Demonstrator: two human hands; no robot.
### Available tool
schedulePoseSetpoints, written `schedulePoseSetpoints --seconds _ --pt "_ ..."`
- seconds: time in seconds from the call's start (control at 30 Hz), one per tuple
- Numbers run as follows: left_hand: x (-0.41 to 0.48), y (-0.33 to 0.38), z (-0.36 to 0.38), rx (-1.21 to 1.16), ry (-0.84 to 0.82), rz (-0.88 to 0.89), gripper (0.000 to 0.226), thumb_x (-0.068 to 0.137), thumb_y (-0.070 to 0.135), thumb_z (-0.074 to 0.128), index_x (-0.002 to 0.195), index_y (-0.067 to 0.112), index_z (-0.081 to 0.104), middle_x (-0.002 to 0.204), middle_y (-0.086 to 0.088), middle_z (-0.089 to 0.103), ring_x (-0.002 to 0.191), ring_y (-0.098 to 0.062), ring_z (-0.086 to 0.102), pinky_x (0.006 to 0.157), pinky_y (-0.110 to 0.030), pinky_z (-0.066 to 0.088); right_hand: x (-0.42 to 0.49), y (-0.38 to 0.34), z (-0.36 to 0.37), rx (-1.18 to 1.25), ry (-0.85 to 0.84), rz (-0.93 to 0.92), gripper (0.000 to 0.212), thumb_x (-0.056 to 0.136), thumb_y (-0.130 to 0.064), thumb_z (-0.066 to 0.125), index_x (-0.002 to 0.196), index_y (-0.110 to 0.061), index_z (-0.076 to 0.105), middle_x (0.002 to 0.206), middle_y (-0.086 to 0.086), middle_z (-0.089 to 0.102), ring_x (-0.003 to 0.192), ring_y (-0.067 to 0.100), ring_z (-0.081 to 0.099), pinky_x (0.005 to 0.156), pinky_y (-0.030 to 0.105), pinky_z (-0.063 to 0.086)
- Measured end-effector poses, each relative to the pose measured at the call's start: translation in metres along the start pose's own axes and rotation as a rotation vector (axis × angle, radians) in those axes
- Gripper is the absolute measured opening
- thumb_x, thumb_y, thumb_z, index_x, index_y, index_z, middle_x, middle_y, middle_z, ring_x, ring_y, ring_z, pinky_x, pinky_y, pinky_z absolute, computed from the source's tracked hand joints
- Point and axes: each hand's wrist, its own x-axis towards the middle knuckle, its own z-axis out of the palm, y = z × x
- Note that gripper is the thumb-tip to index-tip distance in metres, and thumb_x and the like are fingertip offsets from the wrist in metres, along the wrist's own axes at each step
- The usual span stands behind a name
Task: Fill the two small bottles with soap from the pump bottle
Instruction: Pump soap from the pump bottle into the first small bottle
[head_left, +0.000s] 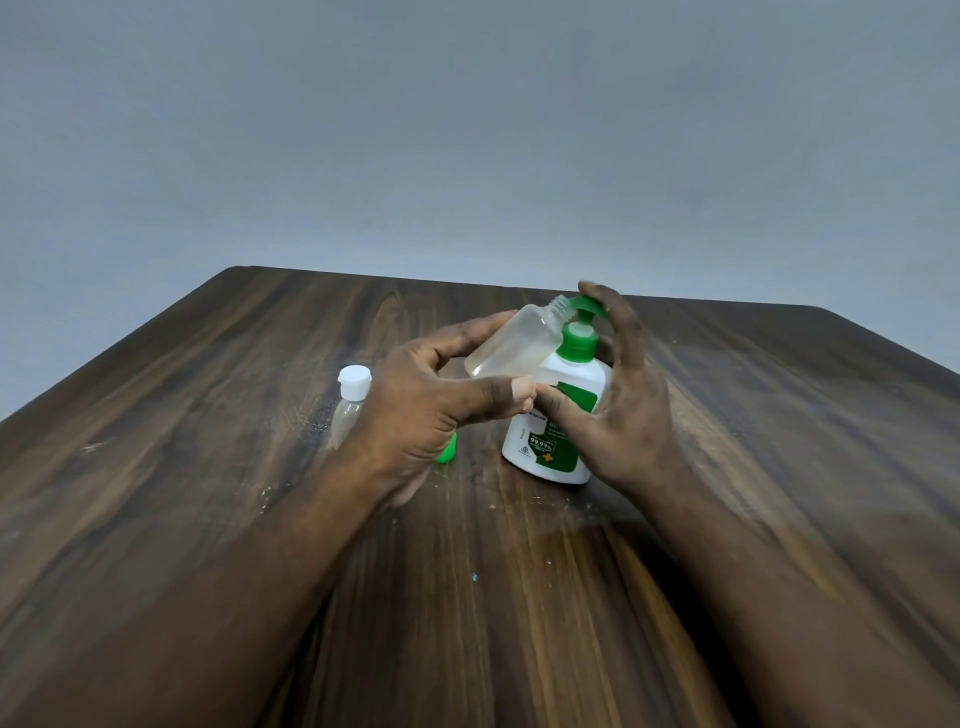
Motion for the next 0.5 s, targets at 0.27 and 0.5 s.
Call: schedulePoseSetpoints --seconds 0.27,0.5 --pt "-0.0048 -0.0052 -0.0012 0.321 0.041 0.113 0.051 0.074 0.034 0.084 0.123 0.019 0.076 0.109 -0.002 0.080 0.098 -0.019 0.078 0.081 -0.029 0.062 0.0018 0.0024 -0.0012 0.016 -0.009 -0.010 0.085 0.082 -0.031 0.092 0.149 -0.036 0.040 0.135 -0.009 0.067 0.116 0.007 0.070 0.090 0.039 0.062" --pt "-0.0038 -0.0093 -0.0041 0.386 0.030 0.127 0.044 0.086 0.030 0.084 0.127 0.017 0.073 0.109 -0.005 0.080 0.101 -0.025 0.076 0.089 -0.045 0.063 0.0002 -0.0007 -0.0011 0.008 -0.023 -0.015 0.091 0.082 -0.028 0.092 0.155 -0.033 0.038 0.130 -0.014 0.067 0.111 0.002 0.070 0.087 0.021 0.059"
